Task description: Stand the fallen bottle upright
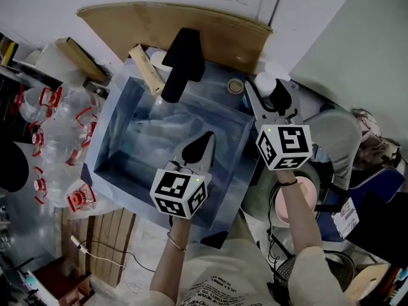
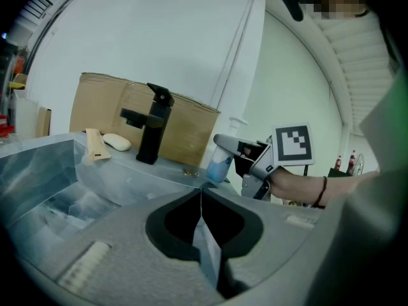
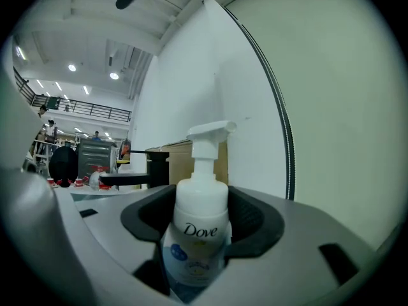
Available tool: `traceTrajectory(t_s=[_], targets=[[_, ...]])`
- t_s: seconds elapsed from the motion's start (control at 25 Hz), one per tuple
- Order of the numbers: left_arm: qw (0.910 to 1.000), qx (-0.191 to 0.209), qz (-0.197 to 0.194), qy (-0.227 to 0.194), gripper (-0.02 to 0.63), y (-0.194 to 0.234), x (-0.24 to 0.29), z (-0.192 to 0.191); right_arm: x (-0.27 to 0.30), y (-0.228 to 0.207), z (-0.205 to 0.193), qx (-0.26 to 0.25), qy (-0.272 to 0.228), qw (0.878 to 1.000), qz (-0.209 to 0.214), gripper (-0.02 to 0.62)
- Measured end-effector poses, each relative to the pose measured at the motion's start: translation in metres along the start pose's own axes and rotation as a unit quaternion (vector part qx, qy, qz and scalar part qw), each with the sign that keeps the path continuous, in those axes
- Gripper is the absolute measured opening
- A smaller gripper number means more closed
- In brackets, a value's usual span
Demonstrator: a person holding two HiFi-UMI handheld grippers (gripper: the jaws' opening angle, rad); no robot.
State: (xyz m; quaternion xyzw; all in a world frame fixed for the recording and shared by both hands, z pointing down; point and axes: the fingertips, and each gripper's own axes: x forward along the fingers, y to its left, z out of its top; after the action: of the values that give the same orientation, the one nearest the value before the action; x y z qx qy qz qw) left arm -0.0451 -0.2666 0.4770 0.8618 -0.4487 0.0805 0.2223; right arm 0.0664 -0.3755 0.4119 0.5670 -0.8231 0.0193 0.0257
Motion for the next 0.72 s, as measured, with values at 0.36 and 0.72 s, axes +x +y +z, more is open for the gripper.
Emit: traceTrajectory(t_s=[0.36,0.72], targets=[[1.0000,0.001,0.000,0.001,0.026,0.000,0.000,-0.001,-0.003,0.002,-0.010,-0.007,-0.003,1.000,-0.004,0.250],[1.0000,-0.001,0.000,-0.001,0.026,0.000,-0.001,-0.001,-0.008,0.010,-0.011,-0.040,-0.023,0.999,-0.002,0.253]])
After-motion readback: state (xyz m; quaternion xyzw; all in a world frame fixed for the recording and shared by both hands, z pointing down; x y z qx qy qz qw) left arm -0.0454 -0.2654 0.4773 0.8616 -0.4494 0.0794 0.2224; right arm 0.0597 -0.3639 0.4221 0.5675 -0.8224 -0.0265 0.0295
